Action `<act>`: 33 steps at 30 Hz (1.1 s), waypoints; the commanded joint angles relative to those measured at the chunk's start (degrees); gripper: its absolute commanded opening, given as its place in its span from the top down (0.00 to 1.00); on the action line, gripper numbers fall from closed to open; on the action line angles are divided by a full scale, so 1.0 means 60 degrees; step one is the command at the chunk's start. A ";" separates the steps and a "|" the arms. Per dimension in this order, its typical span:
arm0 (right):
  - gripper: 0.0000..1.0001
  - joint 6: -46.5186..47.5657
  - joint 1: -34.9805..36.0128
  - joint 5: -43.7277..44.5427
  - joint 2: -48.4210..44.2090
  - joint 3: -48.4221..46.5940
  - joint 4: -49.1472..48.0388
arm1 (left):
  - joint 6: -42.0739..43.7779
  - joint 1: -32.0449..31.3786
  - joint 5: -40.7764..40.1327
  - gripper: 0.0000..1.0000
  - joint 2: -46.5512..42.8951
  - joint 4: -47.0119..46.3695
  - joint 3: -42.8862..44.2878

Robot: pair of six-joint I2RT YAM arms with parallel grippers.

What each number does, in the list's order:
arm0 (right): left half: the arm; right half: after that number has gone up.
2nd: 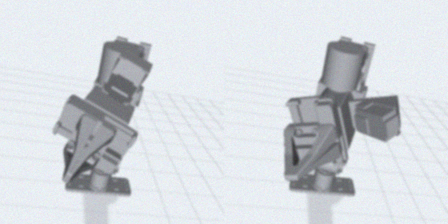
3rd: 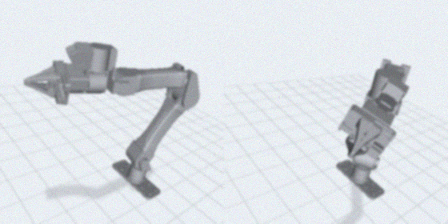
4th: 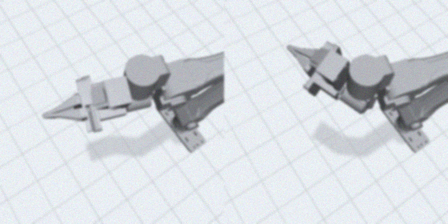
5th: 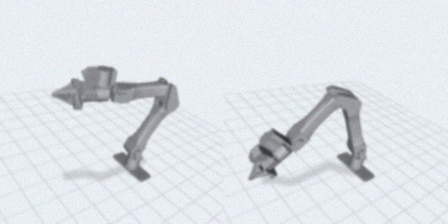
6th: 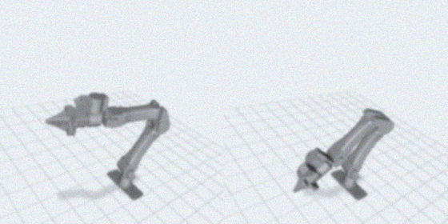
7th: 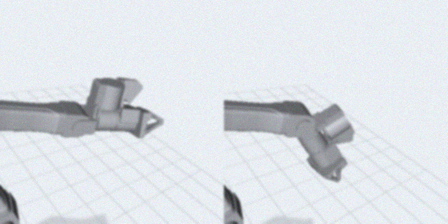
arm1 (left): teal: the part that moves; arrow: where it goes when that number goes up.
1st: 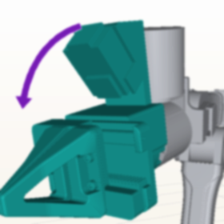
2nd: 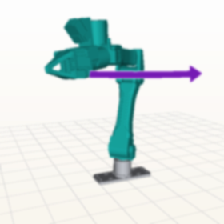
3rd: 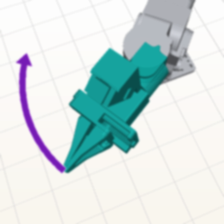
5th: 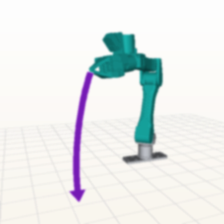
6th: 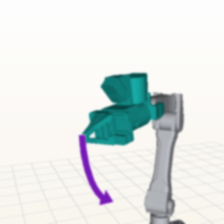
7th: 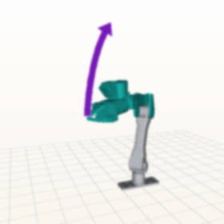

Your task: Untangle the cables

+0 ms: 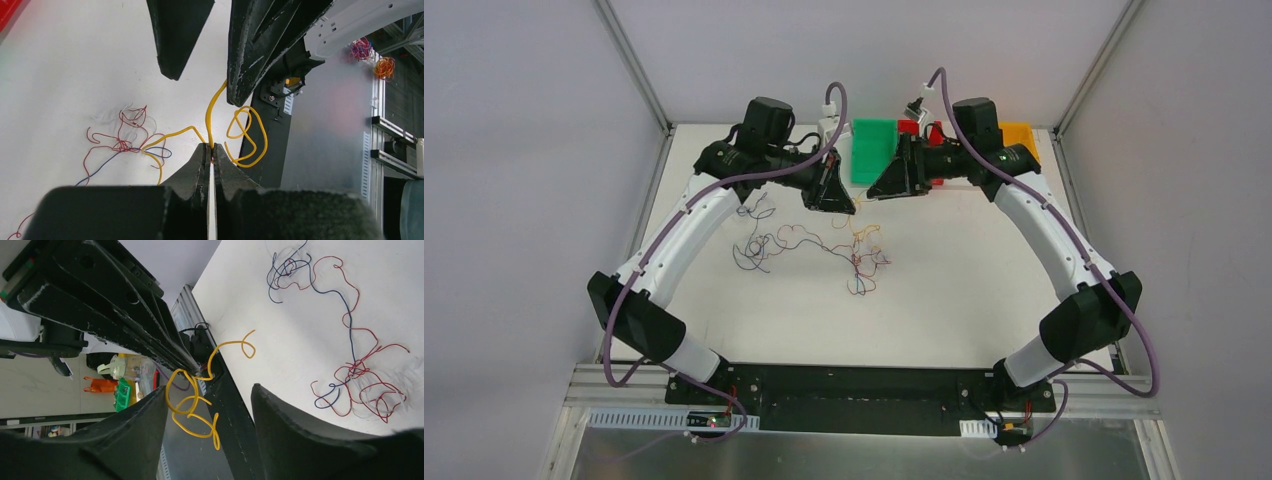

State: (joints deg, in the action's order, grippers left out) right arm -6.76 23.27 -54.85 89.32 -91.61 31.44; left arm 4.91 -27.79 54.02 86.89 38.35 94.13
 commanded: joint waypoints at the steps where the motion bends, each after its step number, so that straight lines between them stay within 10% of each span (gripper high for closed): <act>1: 0.41 -0.0629 0.0156 -0.0457 -0.0239 0.0051 -0.0870 | 0.0209 -0.0181 0.0335 1.00 0.0075 -0.0122 0.0399; 7: 0.50 -0.1108 0.0161 -0.0297 -0.0036 -0.0276 -0.1426 | 0.0201 -0.0319 0.0344 1.00 0.0157 -0.0136 0.0443; 12: 1.00 -0.0870 0.0166 -0.0476 -0.0015 -0.0323 -0.1087 | 0.0155 -0.0319 0.0112 1.00 0.0236 -0.0136 0.0585; 16: 1.00 -0.0356 -0.0399 -0.0292 -0.0046 -0.0744 -0.0230 | 0.0054 -0.0091 -0.0401 0.80 0.0128 -0.0136 0.0260; 20: 1.00 -0.0599 -0.1720 -0.0487 0.0361 -0.1468 0.0309 | -0.0229 0.0393 -0.0359 0.98 0.0064 -0.0184 -0.0037; 26: 0.37 0.1291 -0.1686 0.0241 0.0640 -0.1829 0.2134 | -0.0230 0.0487 -0.0278 0.89 0.0221 -0.0349 -0.0201; 33: 0.36 0.4206 -0.0695 0.3519 0.1695 -0.0923 0.4292 | -0.1839 0.1918 -0.0399 0.68 -0.0010 -0.0840 -0.1401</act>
State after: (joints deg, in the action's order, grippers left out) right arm 7.88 15.77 -45.10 95.64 -100.33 48.31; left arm 1.43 -22.15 51.86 88.62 36.53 89.27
